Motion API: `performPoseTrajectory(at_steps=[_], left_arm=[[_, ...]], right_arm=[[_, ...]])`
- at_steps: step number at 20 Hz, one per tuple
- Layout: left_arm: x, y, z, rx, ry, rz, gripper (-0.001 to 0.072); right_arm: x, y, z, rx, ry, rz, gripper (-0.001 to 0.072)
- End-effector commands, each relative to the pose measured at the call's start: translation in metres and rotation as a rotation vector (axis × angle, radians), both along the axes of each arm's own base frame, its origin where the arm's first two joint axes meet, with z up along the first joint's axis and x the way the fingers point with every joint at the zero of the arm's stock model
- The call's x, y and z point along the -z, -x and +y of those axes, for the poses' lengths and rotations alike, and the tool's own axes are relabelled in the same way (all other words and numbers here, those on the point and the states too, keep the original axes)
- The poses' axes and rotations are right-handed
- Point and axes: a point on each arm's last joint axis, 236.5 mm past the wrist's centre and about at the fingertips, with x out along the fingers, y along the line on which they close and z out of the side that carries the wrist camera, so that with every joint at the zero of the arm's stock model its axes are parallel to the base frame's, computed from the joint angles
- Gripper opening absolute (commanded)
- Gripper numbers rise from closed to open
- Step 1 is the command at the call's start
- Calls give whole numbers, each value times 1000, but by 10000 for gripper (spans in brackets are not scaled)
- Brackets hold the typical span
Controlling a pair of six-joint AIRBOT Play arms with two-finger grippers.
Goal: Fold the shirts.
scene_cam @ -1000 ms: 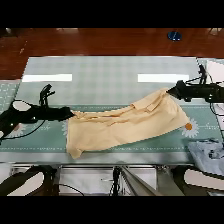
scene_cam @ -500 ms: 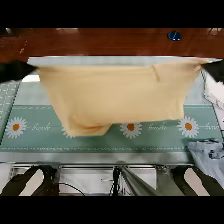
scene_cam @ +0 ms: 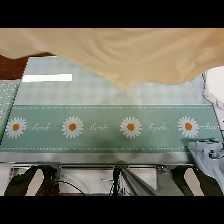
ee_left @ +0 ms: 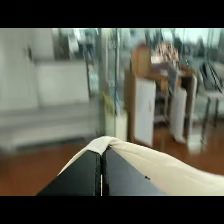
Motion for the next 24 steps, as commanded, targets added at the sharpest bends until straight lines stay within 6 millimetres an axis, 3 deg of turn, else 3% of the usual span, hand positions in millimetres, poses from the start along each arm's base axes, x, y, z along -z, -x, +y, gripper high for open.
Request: performPoseTrajectory(at_steps=[1,2,4,6,8,10,12,13,14,17,18,22,24], left_arm=[[-41,81,-6,-91,-11,-151,22],[-33,92,-7,-109,-15,-126,22],[1,109,-6,-146,8,1,22],[47,122,-1,-195,15,174,22],[80,134,-4,-205,-5,287,22],[101,137,-7,-187,1,380,23],[121,137,-10,-164,-7,473,22],[133,135,-7,-171,-18,534,22],[136,129,-7,-161,-35,548,22],[182,88,6,-137,-46,737,20],[209,71,12,-121,-61,829,19],[336,-19,36,-53,20,1120,19],[372,-65,34,18,73,1133,18]], right_arm=[[-66,66,24,78,87,-159,24],[-67,78,30,98,127,-145,24],[-51,100,39,149,212,-62,24],[-19,122,38,226,292,63,24],[13,144,21,344,356,179,24],[40,160,11,403,399,281,23],[68,170,15,341,428,388,23],[86,173,8,332,437,472,23],[87,172,5,322,439,474,22],[113,143,-19,312,432,603,22],[133,126,-24,274,436,681,22],[252,31,-56,134,375,1039,22],[293,-28,-64,83,310,1097,22]])
